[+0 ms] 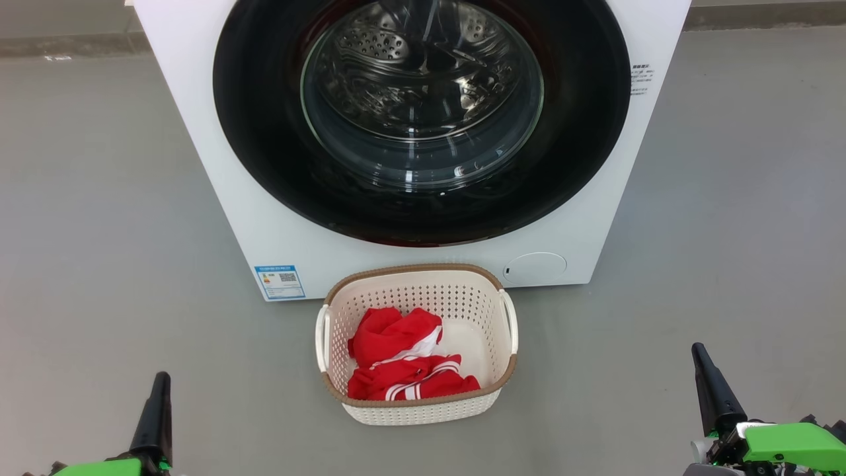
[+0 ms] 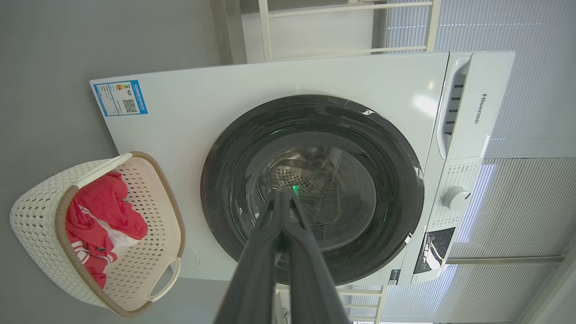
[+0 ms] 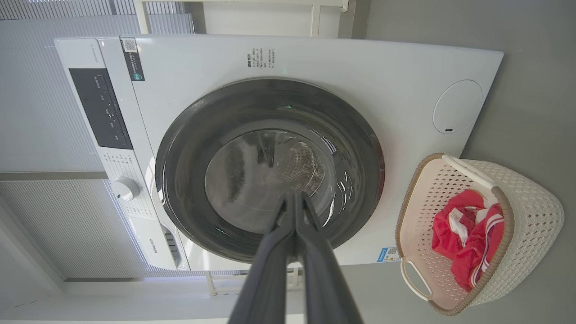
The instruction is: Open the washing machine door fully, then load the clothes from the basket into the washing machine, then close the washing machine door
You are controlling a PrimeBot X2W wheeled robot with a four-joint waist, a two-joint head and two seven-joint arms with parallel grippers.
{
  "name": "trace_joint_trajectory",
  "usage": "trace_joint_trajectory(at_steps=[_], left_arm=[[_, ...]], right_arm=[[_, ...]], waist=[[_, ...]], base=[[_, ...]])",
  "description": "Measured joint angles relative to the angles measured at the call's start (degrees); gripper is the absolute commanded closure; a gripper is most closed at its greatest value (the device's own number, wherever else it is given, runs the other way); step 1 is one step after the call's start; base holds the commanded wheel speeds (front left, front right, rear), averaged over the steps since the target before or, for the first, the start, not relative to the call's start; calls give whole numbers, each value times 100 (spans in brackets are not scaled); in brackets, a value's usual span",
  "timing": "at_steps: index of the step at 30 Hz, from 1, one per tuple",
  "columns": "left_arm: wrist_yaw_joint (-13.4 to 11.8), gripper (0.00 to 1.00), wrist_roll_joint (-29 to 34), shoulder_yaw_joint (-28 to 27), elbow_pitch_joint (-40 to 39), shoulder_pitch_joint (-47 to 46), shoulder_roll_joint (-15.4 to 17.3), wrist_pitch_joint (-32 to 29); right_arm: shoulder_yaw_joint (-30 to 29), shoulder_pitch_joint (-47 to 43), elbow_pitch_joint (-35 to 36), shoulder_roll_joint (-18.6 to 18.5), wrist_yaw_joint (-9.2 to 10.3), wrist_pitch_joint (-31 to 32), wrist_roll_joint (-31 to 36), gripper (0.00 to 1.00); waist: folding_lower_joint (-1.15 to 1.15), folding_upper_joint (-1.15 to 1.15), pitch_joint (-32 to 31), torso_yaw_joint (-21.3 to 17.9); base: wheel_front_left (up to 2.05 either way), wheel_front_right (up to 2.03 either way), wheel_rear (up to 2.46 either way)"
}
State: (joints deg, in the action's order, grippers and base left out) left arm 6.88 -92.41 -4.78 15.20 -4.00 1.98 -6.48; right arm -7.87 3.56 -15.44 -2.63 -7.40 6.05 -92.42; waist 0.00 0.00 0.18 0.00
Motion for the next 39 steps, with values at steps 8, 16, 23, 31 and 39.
trace_joint_trajectory(at_steps=[8,16,23,31,39], left_arm=[[0,100,0,0,0,0,0,0],[0,100,0,0,0,0,0,0],[0,100,0,0,0,0,0,0],[0,100,0,0,0,0,0,0],[-9,0,-1,37,253,258,-129,11]], right_arm=[[0,0,0,0,0,0,0,100],[0,0,0,0,1,0,0,100],[0,0,0,0,0,0,0,100],[0,0,0,0,0,0,0,100],[5,-180,-293,71,0,-13,-7,0]], waist=[[0,0,0,0],[0,0,0,0],[0,0,0,0],[0,0,0,0],[0,0,3,3]], base=[[0,0,0],[0,0,0],[0,0,0],[0,0,0],[0,0,0]])
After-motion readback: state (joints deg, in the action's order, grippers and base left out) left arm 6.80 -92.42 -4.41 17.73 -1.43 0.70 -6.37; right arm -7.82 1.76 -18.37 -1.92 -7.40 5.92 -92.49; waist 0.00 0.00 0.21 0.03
